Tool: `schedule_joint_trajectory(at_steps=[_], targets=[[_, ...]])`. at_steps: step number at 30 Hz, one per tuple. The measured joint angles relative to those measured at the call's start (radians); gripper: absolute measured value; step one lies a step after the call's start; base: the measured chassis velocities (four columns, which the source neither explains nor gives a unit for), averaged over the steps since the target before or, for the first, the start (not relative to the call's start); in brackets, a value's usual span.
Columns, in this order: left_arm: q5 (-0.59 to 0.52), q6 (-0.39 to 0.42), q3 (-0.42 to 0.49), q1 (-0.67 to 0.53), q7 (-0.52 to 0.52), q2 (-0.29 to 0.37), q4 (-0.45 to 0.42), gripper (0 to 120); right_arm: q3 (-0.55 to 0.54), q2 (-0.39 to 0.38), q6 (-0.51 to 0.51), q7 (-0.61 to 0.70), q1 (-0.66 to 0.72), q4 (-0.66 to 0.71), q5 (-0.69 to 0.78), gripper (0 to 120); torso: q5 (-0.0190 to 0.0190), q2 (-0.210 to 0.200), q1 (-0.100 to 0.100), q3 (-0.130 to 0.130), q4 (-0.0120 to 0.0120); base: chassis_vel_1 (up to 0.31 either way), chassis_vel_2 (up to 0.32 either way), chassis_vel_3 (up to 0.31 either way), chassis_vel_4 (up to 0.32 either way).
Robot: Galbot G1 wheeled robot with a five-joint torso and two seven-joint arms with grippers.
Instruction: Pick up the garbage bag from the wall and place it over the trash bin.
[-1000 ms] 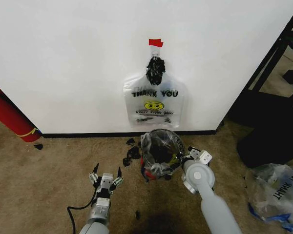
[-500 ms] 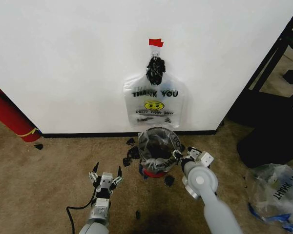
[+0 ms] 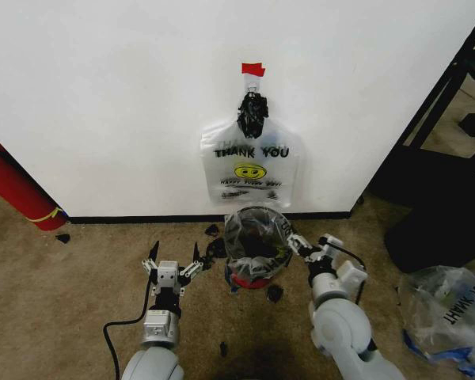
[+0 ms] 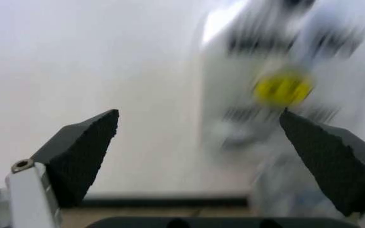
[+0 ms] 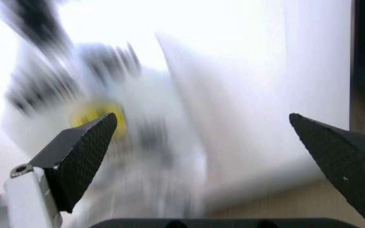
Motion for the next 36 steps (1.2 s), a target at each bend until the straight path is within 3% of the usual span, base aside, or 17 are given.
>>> schedule_joint_trajectory(at_steps=[2, 4, 6, 13, 14, 17, 21, 27, 32, 36], targets=[[-0.007, -0.013, -0.003, -0.001, 0.016, -0.004, -0.002, 100, 0.017, 0.007, 0.047, -0.025, -0.007, -0.009, -0.048, 100, 0.0001, 0.000, 0.000, 0.000, 0.0001, 0.000, 0.000, 0.000, 0.000], [-0.048, -0.071, -0.011, -0.019, 0.095, -0.021, -0.008, 100, 0.190, 0.083, 0.331, -0.194, -0.053, -0.062, -0.337, 100, 0.0002, 0.000, 0.000, 0.000, 0.0001, 0.000, 0.000, 0.000, 0.000], [-0.067, -0.076, -0.005, -0.032, 0.122, -0.021, -0.009, 100, 0.263, 0.124, 0.396, -0.282, -0.098, -0.050, -0.381, 100, 0.0003, 0.000, 0.000, 0.000, -0.0001, 0.000, 0.000, 0.000, 0.000], [-0.078, -0.063, 0.006, -0.069, 0.160, -0.008, -0.006, 100, 0.281, 0.168, 0.344, -0.316, -0.258, 0.046, -0.302, 100, -0.0001, 0.000, 0.000, 0.000, -0.0009, 0.000, 0.000, 0.000, 0.000], [-0.076, -0.058, -0.019, -0.048, 0.159, 0.002, -0.022, 100, 0.268, 0.168, 0.268, -0.299, -0.273, 0.059, -0.334, 100, 0.0001, 0.000, 0.000, 0.000, 0.0004, 0.000, 0.000, 0.000, 0.000], [-0.075, -0.051, -0.044, -0.033, 0.155, 0.008, -0.030, 100, 0.262, 0.171, 0.221, -0.267, -0.278, 0.064, -0.362, 100, 0.0001, 0.000, 0.000, 0.000, 0.0012, 0.000, 0.000, 0.000, 0.000], [-0.074, -0.033, -0.052, -0.031, 0.154, -0.005, -0.023, 100, 0.251, 0.183, 0.167, -0.211, -0.315, 0.087, -0.374, 100, 0.0000, 0.000, 0.000, 0.000, -0.0002, 0.000, 0.000, 0.000, 0.000], [-0.075, -0.038, -0.058, -0.021, 0.152, -0.033, -0.011, 100, 0.244, 0.192, 0.216, -0.248, -0.337, 0.115, -0.327, 100, 0.0000, 0.000, 0.000, 0.000, 0.0002, 0.000, 0.000, 0.000, 0.000], [-0.094, -0.123, -0.070, -0.018, 0.158, -0.027, -0.002, 100, 0.241, 0.201, 0.287, -0.290, -0.331, 0.102, -0.300, 100, -0.0002, 0.000, 0.000, 0.000, 0.0001, 0.000, 0.000, 0.000, 0.000], [-0.111, -0.146, -0.082, -0.002, 0.157, -0.024, -0.012, 100, 0.231, 0.206, 0.352, -0.318, -0.324, 0.059, -0.265, 100, 0.0000, 0.000, 0.000, 0.000, 0.0000, 0.000, 0.000, 0.000, 0.000]])
